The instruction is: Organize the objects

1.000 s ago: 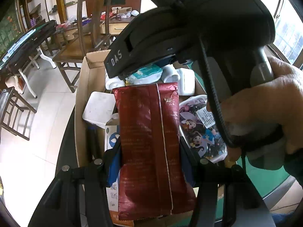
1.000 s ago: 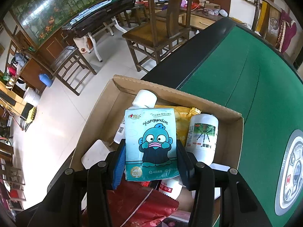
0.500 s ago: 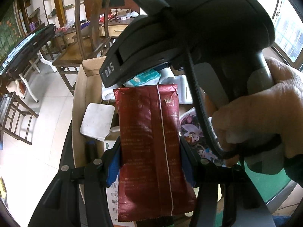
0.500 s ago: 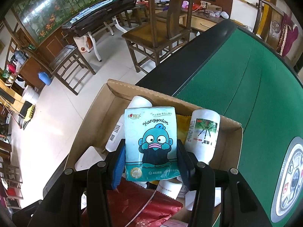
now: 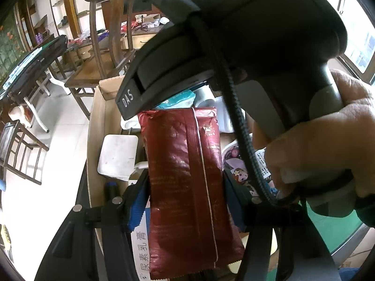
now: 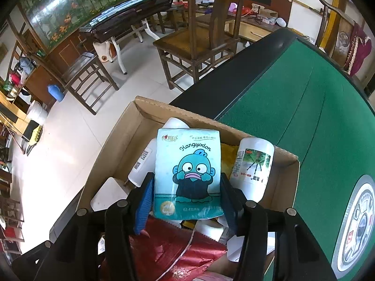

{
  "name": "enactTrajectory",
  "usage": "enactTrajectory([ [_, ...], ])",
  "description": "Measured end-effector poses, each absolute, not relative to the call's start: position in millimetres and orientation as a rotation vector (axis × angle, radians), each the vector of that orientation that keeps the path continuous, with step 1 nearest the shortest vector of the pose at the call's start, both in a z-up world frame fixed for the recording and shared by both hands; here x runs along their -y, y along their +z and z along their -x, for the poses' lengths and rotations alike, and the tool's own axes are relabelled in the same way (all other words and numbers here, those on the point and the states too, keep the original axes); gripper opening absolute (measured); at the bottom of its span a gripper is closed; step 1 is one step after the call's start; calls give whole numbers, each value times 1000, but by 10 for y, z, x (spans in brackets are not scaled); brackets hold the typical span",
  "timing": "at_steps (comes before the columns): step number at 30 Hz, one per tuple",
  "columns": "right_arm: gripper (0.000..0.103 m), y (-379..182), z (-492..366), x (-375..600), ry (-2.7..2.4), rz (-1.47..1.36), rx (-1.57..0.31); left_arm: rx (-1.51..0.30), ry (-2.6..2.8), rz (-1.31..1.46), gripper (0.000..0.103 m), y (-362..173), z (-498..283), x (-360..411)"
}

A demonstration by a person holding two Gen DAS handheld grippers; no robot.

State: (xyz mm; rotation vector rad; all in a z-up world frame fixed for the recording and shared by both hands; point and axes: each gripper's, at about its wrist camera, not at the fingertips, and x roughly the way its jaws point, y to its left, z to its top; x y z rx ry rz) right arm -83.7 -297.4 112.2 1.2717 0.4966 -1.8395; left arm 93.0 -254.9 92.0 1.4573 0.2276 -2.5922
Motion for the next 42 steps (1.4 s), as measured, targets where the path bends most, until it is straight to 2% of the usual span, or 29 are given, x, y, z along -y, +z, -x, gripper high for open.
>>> enactTrajectory([
  [3, 61, 1139, 838, 2953, -1841, -1272, -494, -227, -2600, -1462, 62, 918, -938, 2525],
  [6, 68, 1151, 825, 2945, -1847, -1276, -505, -232, -2608, -1466, 64, 912, -944, 2513],
  [14, 70, 1233, 770, 2875, -1862, -1261, -517, -242, -2618, -1465, 69, 913, -965, 2513],
  [17, 72, 1271, 749, 2833, -1869, -1256, -504, -202, -2631, -1429, 70, 950, -988, 2468],
  [27, 73, 1380, 665, 2654, -1874, -1221, -463, -253, -2591, -1378, 70, 1015, -1105, 2425],
  [29, 76, 1420, 650, 2555, -1881, -1216, -438, -254, -2585, -1358, 70, 1049, -1113, 2396],
  [33, 87, 1508, 589, 2334, -1903, -1197, -415, -250, -2560, -1328, 81, 1103, -1126, 2328],
  [42, 92, 1774, 395, 1828, -1975, -1141, -359, -248, -2458, -1219, 83, 1313, -1316, 2292],
])
